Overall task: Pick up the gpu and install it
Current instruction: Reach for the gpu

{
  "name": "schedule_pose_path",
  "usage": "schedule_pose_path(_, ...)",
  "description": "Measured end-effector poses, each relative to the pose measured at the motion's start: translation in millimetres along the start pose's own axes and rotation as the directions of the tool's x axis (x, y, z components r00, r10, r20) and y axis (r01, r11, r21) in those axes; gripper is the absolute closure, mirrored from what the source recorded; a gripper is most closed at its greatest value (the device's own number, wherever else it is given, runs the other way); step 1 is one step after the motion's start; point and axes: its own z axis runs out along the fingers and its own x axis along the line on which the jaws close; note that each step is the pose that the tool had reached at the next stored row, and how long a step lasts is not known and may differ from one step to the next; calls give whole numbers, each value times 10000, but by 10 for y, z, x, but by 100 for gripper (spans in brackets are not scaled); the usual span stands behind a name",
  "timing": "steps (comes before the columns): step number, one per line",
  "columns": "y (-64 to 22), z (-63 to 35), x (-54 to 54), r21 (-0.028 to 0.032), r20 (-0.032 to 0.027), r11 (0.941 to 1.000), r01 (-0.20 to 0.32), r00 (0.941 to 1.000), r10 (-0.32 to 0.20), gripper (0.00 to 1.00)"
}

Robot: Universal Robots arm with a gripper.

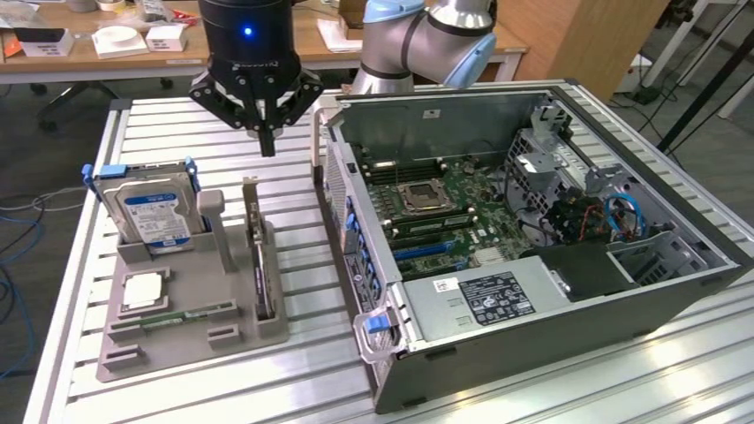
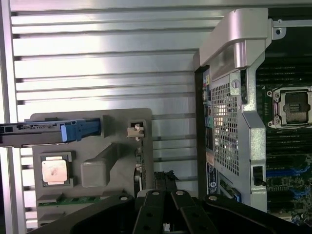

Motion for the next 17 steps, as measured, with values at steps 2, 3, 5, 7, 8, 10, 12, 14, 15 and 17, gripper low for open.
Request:
schedule_pose_path(2,0,2,5,0,0,10000,0,10000,0,89)
schedule_pose_path(3,-1,2,7,0,0,10000,0,10000,0,89)
schedule_pose_path(5,-1,4,11,0,1,10000,0,10000,0,89)
schedule_pose_path(7,-1,6,16,-1,0,10000,0,10000,0,89)
schedule_pose_path(8,-2,6,17,0,1,10000,1,10000,-1,89)
schedule_pose_path(10,-2,7,22,0,0,10000,-1,10000,1,89)
schedule_pose_path(12,-2,8,25,0,0,10000,0,10000,0,89)
schedule_pose_path(14,-3,10,28,0,1,10000,0,10000,0,89)
schedule_pose_path(15,-3,10,31,0,0,10000,0,10000,0,89)
schedule_pose_path(17,-4,14,41,-1,0,10000,0,10000,0,89)
